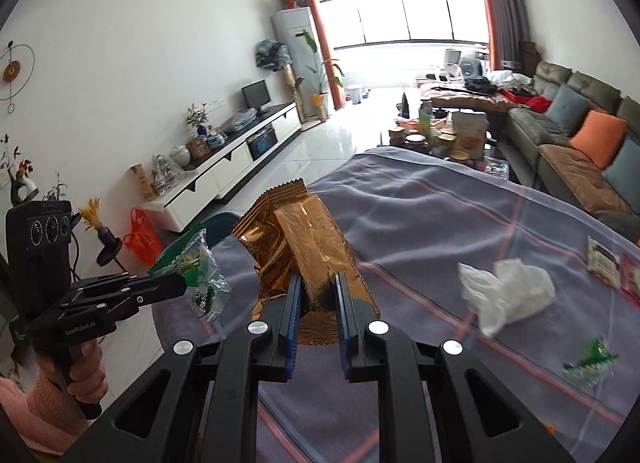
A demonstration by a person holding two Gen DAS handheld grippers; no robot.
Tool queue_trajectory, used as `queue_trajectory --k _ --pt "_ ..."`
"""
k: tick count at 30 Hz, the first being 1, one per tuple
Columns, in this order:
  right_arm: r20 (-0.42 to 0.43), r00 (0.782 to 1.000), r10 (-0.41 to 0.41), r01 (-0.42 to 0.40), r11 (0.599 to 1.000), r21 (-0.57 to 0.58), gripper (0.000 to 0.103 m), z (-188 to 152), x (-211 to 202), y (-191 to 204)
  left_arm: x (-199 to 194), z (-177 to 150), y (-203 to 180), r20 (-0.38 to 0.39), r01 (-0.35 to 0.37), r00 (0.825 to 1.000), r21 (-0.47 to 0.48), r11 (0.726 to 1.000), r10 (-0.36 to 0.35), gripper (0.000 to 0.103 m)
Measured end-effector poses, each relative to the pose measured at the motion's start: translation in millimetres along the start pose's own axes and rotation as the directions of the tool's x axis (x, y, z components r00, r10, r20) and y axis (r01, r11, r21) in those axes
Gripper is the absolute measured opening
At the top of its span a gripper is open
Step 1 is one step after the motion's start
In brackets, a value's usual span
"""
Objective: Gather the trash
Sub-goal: 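Carry the green bag and gold wrapper to the teal bin and release both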
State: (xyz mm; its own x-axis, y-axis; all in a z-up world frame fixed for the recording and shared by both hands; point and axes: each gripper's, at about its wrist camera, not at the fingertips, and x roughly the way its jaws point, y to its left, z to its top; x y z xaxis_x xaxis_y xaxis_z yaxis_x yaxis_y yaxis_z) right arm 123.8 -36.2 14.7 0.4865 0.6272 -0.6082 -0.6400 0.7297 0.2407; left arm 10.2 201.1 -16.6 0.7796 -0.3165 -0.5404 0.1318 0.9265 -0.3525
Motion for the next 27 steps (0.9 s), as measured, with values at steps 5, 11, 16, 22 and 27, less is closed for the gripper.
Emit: queue_trajectory --k 5,11,16,22,27 --pt "-0.032 0.998 0.053 -0.054 0.998 -0.023 0.016 7.4 23.0 16.3 -13.1 1.6 19.2 0.018 -0.056 0.998 -0.033 0.998 0.057 0.01" --pt "-0.058 0.994 0.094 -0.097 0.994 -0.051 0.017 18.6 47.0 30.2 -24.5 4.3 34.4 0.027 -0.111 0.993 -0.049 0.993 0.112 0.01" --pt "-0.077 0.989 0.126 -0.132 0.989 -0.071 0.017 26.2 65.0 44.1 -31.3 6.9 45.9 0.039 -0.157 0.986 -0.066 0.985 0.16 0.01" --pt "-0.09 0.984 0.156 -0.165 0.98 -0.107 0.017 35.8 83.1 66.4 -41.1 10.5 62.9 0.053 -0.216 0.974 -0.094 0.972 0.221 0.01" --pt "-0.1 0.979 0.178 -0.19 0.974 -0.123 0.017 40.9 96.8 81.3 -44.3 15.6 71.4 0.062 -0.248 0.965 -0.103 0.963 0.255 0.01"
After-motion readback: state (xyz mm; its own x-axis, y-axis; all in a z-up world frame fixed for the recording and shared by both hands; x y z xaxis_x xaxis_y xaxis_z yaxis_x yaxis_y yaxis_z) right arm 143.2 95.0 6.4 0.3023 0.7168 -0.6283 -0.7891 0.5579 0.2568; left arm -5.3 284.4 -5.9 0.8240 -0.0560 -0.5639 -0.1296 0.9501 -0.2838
